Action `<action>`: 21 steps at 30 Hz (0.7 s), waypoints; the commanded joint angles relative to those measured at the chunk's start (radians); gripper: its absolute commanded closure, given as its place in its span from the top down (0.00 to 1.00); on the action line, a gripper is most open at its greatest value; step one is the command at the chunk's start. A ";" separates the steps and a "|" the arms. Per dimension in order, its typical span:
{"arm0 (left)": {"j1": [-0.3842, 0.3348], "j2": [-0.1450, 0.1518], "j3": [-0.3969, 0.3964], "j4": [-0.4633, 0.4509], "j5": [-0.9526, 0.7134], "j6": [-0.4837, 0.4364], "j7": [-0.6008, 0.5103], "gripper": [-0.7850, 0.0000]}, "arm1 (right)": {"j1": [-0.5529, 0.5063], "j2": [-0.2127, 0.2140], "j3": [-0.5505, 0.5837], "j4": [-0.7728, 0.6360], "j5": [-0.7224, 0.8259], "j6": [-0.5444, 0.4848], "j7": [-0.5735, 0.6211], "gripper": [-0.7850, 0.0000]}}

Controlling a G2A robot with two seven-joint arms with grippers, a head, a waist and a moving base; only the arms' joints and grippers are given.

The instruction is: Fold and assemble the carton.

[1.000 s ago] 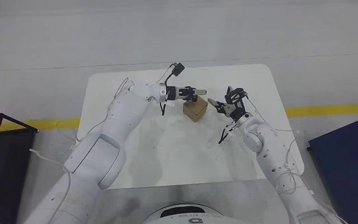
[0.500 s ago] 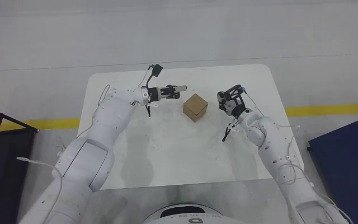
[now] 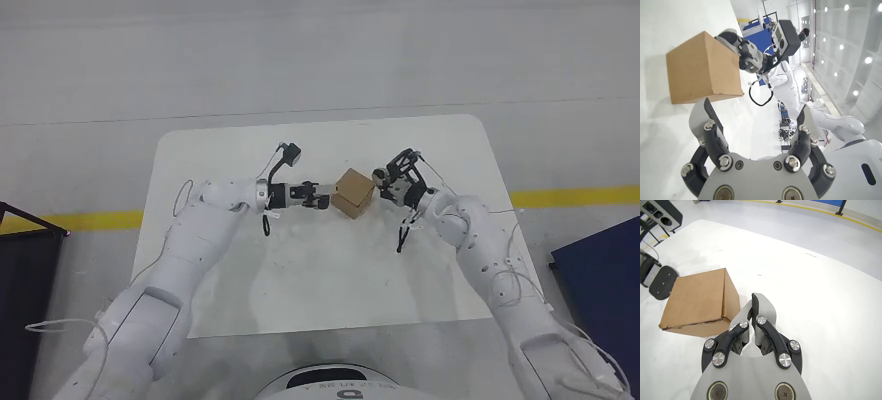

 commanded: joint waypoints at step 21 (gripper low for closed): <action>-0.041 0.011 -0.017 0.123 0.028 -0.036 0.092 1.00 | -0.104 0.049 0.086 -0.120 0.030 -0.149 0.060 0.00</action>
